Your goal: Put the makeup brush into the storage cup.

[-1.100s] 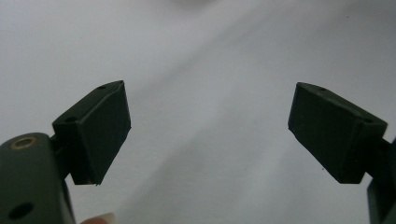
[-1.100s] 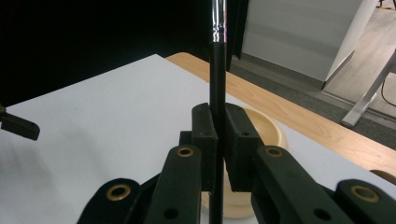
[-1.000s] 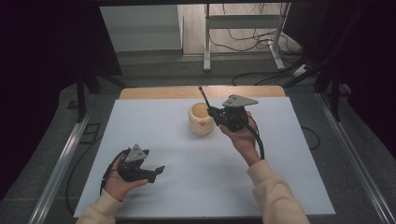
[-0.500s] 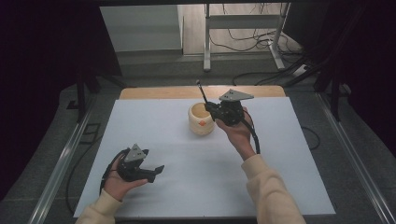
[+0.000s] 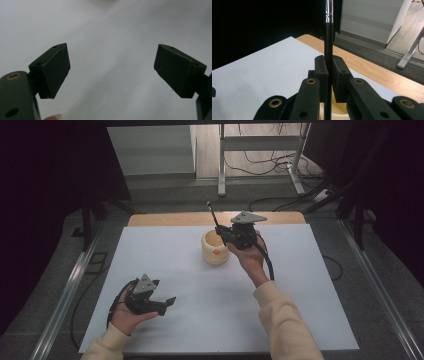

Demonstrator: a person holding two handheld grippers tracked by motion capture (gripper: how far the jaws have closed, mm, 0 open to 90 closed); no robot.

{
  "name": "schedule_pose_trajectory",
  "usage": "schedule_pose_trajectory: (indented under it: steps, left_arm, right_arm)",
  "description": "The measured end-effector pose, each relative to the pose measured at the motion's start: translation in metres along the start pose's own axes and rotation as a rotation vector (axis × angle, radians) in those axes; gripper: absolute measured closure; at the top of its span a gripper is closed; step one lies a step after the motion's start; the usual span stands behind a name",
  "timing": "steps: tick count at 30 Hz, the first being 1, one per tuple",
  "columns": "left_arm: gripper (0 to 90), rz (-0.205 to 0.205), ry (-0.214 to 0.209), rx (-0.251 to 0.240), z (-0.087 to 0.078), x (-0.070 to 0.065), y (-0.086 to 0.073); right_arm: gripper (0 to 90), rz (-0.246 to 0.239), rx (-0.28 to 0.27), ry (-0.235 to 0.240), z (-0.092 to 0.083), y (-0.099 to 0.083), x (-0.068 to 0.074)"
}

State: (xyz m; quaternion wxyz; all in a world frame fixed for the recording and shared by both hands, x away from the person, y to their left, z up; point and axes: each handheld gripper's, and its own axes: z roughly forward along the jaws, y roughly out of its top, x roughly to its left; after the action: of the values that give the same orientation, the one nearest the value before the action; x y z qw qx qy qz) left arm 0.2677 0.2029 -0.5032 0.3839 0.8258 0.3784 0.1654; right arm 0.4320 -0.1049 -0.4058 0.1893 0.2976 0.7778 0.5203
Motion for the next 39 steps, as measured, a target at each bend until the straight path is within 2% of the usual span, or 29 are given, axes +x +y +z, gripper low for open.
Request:
schedule_pose_trajectory:
  steps: [8, 17, 26, 34, 35, 36, 39]
  left_arm:
    - [14.0, -0.001, 0.001, 0.0, 0.0, 0.001, 0.0]
    - [14.1, -0.002, -0.002, 0.006, 0.001, 0.002, -0.001]
    - [14.1, -0.004, -0.005, 0.007, 0.001, 0.002, -0.001]
    - [14.1, -0.004, -0.005, 0.013, 0.002, 0.003, -0.002]
    - [14.1, -0.002, -0.005, 0.012, 0.001, 0.003, -0.002]
    - [14.1, -0.002, -0.005, 0.012, 0.001, 0.003, -0.002]
    - [14.2, 0.0, -0.005, 0.012, 0.001, 0.002, -0.001]
  right_arm:
    - [83.2, 0.003, 0.008, -0.007, 0.016, 0.005, -0.003]
    - [83.2, 0.013, 0.022, -0.021, 0.034, 0.001, -0.009]
    - [83.1, 0.074, 0.007, -0.045, 0.051, -0.007, -0.022]
    - [82.6, 0.081, 0.019, -0.052, 0.058, -0.017, -0.023]
    - [80.7, 0.085, 0.022, -0.045, 0.059, -0.019, -0.023]
    - [73.8, 0.086, 0.023, -0.033, 0.06, -0.02, -0.023]
    - [48.8, 0.094, 0.049, -0.043, 0.061, -0.022, -0.021]
